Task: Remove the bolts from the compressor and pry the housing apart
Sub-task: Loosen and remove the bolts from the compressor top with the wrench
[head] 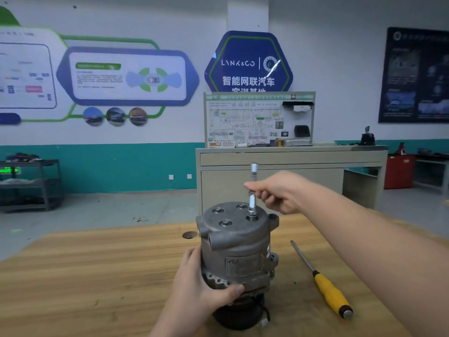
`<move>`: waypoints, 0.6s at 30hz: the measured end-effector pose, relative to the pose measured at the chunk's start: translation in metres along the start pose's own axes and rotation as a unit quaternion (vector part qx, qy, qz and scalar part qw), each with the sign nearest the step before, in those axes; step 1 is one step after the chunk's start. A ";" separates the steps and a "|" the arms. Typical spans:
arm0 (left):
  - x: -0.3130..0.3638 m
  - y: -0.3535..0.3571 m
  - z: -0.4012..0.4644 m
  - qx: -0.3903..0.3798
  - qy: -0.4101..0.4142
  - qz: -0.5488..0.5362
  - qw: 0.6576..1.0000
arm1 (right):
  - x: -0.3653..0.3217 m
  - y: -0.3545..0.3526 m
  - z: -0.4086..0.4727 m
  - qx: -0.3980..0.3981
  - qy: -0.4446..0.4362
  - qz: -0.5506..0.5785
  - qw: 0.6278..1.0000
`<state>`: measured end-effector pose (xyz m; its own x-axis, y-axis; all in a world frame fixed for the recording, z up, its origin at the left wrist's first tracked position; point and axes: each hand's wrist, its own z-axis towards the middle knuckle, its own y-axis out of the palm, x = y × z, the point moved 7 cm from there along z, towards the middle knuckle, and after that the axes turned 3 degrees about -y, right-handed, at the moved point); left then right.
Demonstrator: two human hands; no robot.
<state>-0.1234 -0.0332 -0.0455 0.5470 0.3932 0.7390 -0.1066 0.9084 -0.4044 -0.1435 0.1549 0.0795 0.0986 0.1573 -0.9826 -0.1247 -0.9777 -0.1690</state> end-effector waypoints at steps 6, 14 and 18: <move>0.003 0.001 -0.003 0.002 0.001 0.008 1.000 | -0.054 0.058 -0.029 0.026 -0.222 -0.443 0.868; 0.007 0.001 -0.004 -0.016 0.006 -0.015 1.000 | 0.000 0.025 -0.111 0.129 -0.487 -0.242 0.829; 0.007 0.001 -0.005 -0.005 0.001 -0.001 1.000 | 0.036 -0.019 -0.082 0.053 -0.324 0.162 0.931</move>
<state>-0.1158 -0.0303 -0.0433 0.5489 0.3906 0.7391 -0.0971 0.9079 -0.4077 -0.0570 0.1677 0.0540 -0.5730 -0.0588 -0.8174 -0.1451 -0.9744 0.1718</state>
